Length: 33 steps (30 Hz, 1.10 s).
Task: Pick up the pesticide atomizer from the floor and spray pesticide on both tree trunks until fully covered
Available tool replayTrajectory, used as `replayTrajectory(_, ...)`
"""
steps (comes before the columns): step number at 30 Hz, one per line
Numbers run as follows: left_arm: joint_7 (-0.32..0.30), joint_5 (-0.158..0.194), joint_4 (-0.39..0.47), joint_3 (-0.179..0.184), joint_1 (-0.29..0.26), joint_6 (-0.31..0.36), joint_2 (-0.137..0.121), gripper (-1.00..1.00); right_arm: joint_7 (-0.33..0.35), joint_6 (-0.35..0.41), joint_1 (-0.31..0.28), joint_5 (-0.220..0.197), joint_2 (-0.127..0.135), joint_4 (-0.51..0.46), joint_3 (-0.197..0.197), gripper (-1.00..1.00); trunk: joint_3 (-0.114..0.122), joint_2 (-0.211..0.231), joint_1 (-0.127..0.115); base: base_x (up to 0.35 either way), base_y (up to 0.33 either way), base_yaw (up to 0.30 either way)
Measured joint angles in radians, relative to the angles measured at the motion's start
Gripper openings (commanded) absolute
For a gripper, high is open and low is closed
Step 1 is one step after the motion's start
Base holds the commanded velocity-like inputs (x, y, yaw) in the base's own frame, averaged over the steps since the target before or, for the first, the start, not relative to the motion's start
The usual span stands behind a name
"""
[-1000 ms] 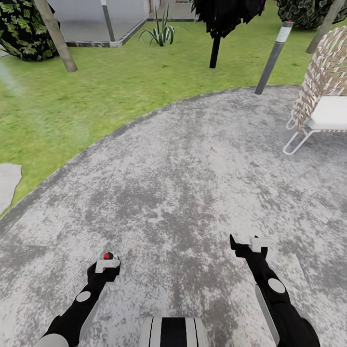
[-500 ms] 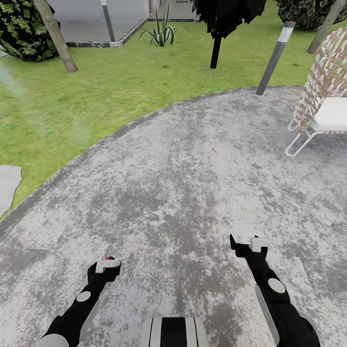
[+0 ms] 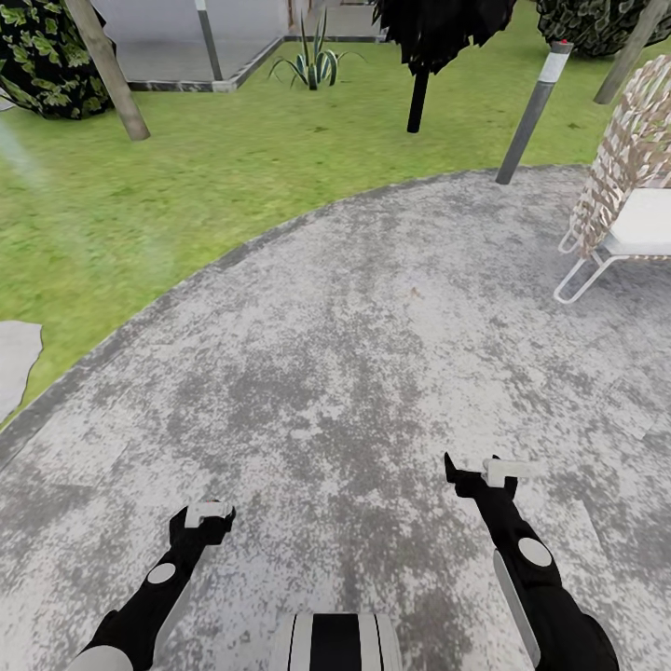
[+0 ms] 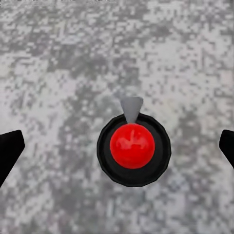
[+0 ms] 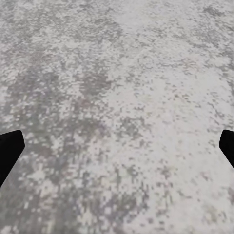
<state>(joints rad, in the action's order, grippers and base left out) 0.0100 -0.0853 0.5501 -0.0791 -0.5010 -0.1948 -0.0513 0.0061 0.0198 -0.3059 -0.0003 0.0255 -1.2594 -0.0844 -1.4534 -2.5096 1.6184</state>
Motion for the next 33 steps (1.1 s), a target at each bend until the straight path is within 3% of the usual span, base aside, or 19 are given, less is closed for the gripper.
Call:
replayTrajectory(5,0.001,0.0,-0.003,-0.001,0.001,0.0,0.001,1.0,0.0,0.0,0.0,-0.001,0.001,0.0,0.0,1.0,-0.023,-0.001,0.002,0.0,0.0,0.0)
replayTrajectory(15,0.001,-0.001,-0.003,-0.001,0.001,0.001,0.001,1.0,0.0,0.0,0.001,0.0,0.0,0.0,0.0,1.0,-0.028,-0.001,0.002,0.0,0.0,0.0)
replayTrajectory(18,0.001,-0.001,-0.005,-0.001,0.001,0.001,0.001,1.0,0.0,0.001,0.001,0.0,-0.001,0.0,0.0,1.0,-0.044,-0.002,0.004,0.0,0.0,0.0)
replayTrajectory(33,0.001,-0.001,-0.005,0.001,0.001,0.0,0.001,1.0,0.0,-0.001,0.001,0.0,-0.001,0.0,0.0,1.0,-0.047,-0.002,0.004,0.032,0.0,0.0)
